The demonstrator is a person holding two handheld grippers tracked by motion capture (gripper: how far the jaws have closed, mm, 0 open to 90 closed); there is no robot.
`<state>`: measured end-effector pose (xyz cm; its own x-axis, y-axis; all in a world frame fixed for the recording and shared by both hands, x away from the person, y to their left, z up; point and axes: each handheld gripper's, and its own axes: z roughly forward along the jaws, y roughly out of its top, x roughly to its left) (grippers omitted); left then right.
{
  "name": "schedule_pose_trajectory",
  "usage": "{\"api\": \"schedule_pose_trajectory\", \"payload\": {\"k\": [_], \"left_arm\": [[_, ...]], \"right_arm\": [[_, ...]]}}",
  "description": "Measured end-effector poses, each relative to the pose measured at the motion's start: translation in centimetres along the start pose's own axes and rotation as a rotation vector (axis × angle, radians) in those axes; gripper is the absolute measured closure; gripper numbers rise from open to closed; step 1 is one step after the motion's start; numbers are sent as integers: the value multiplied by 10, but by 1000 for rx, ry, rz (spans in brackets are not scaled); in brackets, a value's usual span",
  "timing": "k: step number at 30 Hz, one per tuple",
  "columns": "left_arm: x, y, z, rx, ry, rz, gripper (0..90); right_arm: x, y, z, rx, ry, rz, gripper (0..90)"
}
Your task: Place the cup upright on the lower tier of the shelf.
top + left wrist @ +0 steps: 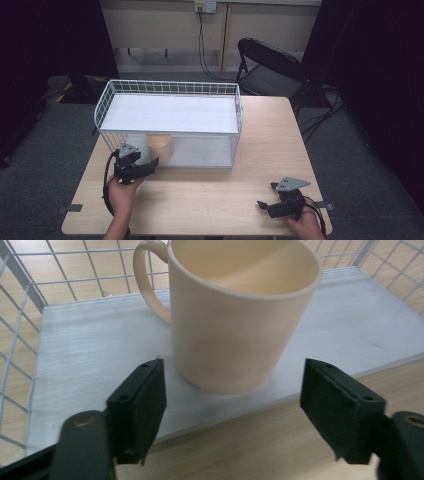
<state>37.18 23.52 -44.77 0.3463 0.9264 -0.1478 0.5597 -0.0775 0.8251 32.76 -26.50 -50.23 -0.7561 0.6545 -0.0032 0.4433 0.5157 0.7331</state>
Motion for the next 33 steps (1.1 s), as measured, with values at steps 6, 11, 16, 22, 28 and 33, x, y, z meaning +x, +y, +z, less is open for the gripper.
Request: {"api": "schedule_pose_trajectory", "payload": {"k": [6,11,16,22,28,33], "left_arm": [[-1,-4,-4,17,-12,33,184],[-1,-5,-7,31,-20,57,183],[-1,-6,-10,31,-40,87,187],[-2,-9,-14,51,-63,101,200],[0,-11,-18,76,-42,105,209],[3,-12,-24,70,-60,108,198]], "right_arm": [[0,0,0,0,0,0,127],[0,0,0,0,0,1,127],[0,0,0,0,0,0,127],[0,0,0,1,0,0,127],[0,0,0,0,0,0,127],[0,0,0,1,0,0,127]]}}
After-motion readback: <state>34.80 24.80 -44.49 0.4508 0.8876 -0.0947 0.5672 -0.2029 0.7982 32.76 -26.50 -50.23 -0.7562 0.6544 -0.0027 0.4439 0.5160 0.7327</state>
